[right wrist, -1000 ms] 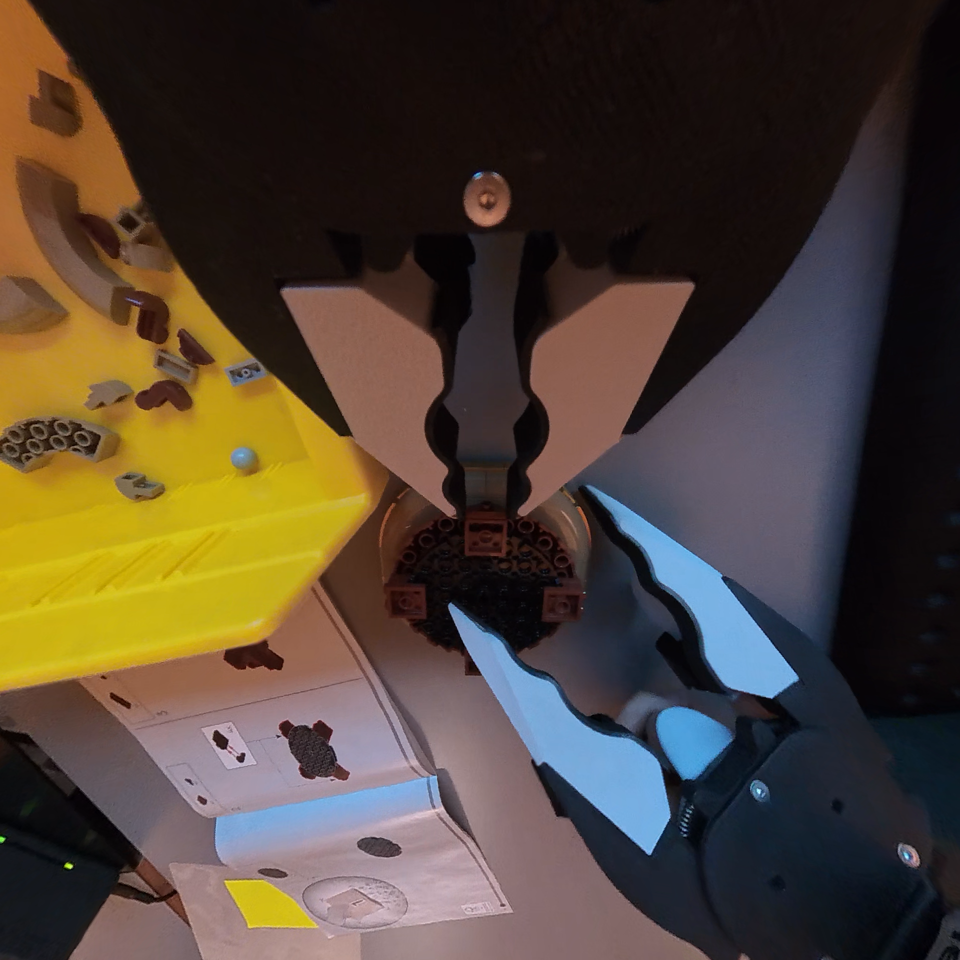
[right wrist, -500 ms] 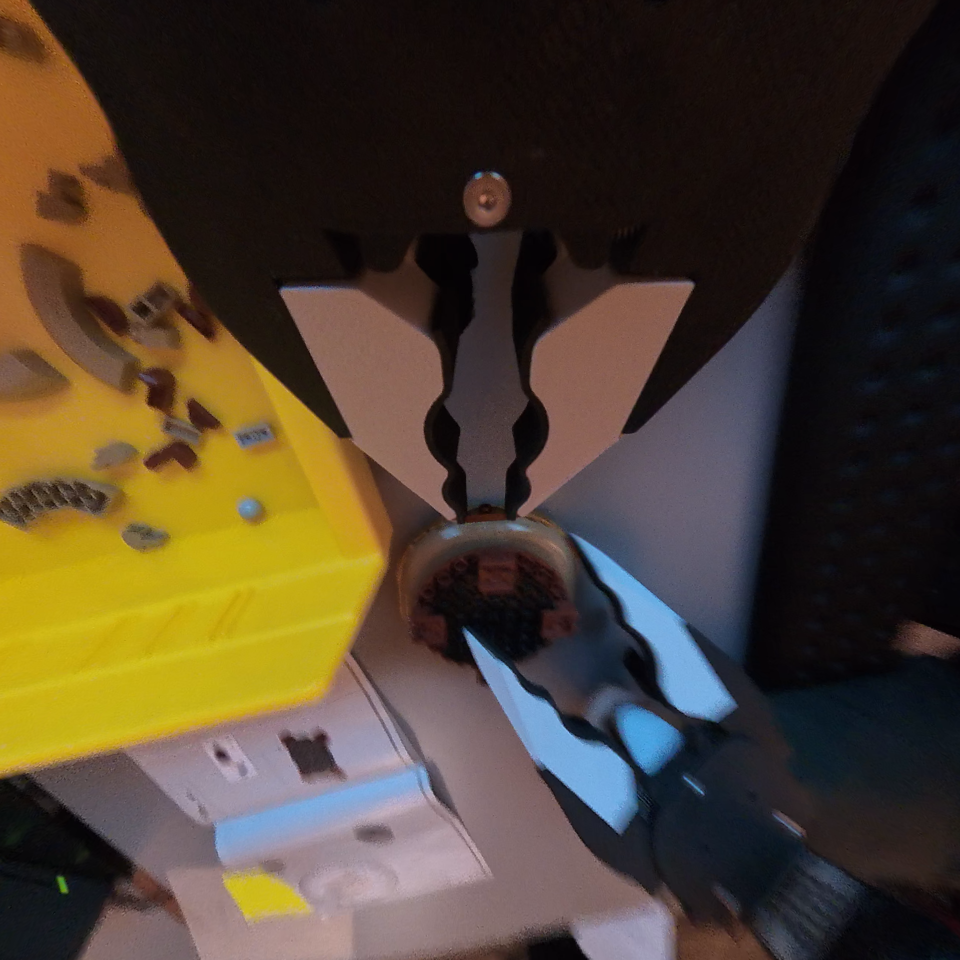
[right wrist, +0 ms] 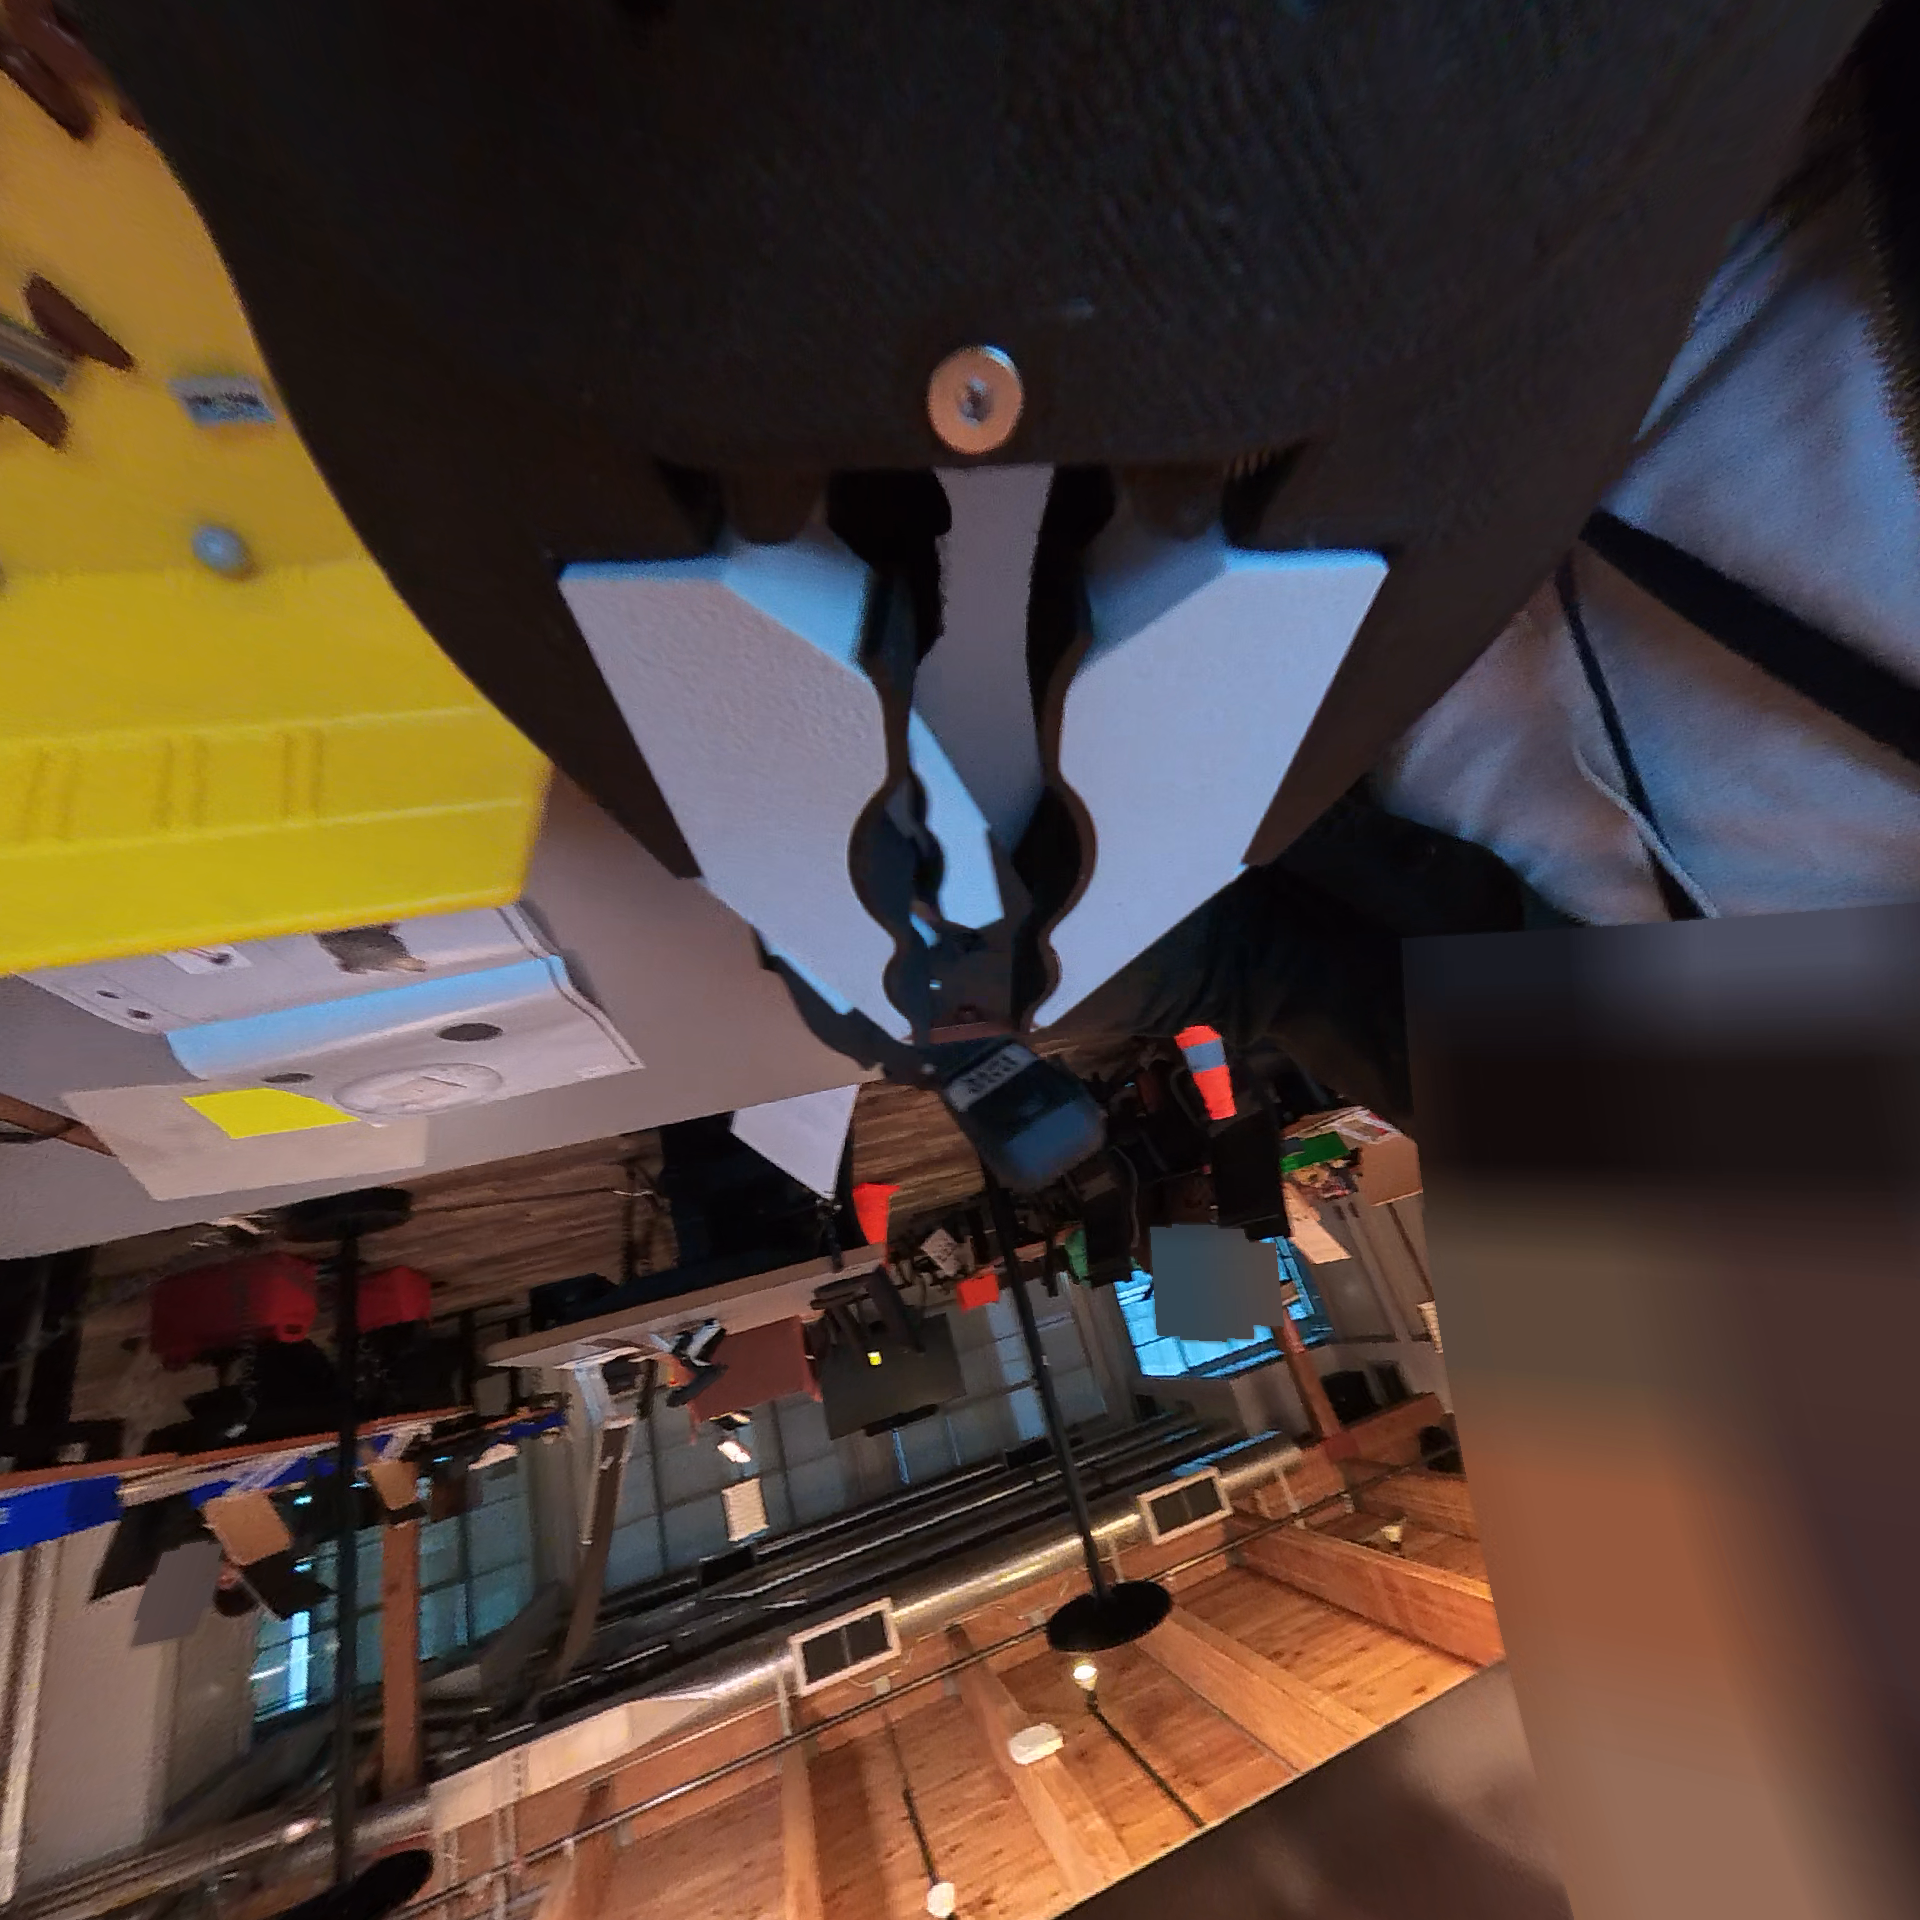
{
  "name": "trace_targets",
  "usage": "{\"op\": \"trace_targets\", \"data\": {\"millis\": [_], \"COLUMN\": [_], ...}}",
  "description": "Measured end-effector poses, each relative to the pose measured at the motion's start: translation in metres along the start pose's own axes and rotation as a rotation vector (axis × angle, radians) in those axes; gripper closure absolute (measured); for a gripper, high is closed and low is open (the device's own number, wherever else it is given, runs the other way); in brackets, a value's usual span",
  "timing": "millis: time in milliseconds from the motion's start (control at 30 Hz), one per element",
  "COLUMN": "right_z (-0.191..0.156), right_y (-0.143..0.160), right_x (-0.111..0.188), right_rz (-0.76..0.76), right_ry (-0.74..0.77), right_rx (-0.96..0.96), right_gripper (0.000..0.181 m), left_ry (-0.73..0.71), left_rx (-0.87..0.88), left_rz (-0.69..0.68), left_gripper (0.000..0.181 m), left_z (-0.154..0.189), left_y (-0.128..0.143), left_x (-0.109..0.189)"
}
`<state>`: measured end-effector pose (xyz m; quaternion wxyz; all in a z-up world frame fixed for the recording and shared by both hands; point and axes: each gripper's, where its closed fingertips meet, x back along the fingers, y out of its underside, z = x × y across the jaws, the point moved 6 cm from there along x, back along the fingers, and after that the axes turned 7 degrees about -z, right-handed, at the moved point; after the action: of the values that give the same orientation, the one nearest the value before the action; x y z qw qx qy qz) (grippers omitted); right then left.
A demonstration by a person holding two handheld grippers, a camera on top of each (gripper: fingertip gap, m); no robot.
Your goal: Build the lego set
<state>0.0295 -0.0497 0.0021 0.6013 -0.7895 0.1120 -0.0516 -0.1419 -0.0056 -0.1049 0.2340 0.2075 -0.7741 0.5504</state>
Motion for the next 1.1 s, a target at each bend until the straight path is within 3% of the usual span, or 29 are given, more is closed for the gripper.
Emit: {"op": "trace_targets", "data": {"millis": [67,167,233,267,400,467,533,633,700,800,933,1100], "right_z": [0.016,0.057,0.072,0.075,0.062,0.054,0.042,0.027,0.021,0.012,0.014,0.018], "right_y": [0.003,0.010,0.013,0.013,-0.002,-0.006,0.001,0.034,0.057,0.077,0.093,0.089], "right_x": [0.003,0.020,0.027,0.027,0.029,0.029,0.016,-0.022,-0.044,-0.066,-0.070,-0.063], "right_rz": [-0.024,-0.162,-0.225,-0.228,-0.070,-0.066,-0.140,-0.365,-0.519,-0.628,-0.741,-0.723], "right_ry": [0.159,0.687,0.860,0.868,0.755,0.725,0.622,0.434,0.388,0.340,0.371,0.413], "right_rx": [0.017,0.101,0.082,0.046,0.034,0.086,0.142,0.132,0.130,0.164,0.198,0.187], "right_gripper": [0.168,0.168,0.149,0.140,0.139,0.141,0.143,0.147,0.147,0.148,0.153,0.167], "left_ry": [0.051,0.078,0.066,0.064,0.042,0.005,-0.020,-0.001,0.015,0.037,0.054,-0.029], "left_rx": [-0.008,-0.050,-0.075,-0.079,-0.094,-0.092,-0.058,0.020,0.031,-0.005,-0.065,-0.156], "left_rz": [0.023,0.025,0.006,0.001,0.004,0.037,0.085,0.130,0.107,0.097,0.055,-0.002], "left_gripper": [0.116,0.113,0.113,0.113,0.118,0.118,0.115,0.111,0.111,0.117,0.115,0.108], "left_z": [0.006,0.013,0.014,0.014,0.011,0.008,0.002,-0.005,-0.005,0.001,0.010,0.014], "left_y": [-0.002,-0.005,-0.005,-0.005,-0.005,-0.009,-0.014,-0.015,-0.009,-0.006,-0.003,0.001], "left_x": [0.002,0.002,0.001,0.001,0.003,0.007,0.014,0.020,0.018,0.015,0.007,0.001]}}
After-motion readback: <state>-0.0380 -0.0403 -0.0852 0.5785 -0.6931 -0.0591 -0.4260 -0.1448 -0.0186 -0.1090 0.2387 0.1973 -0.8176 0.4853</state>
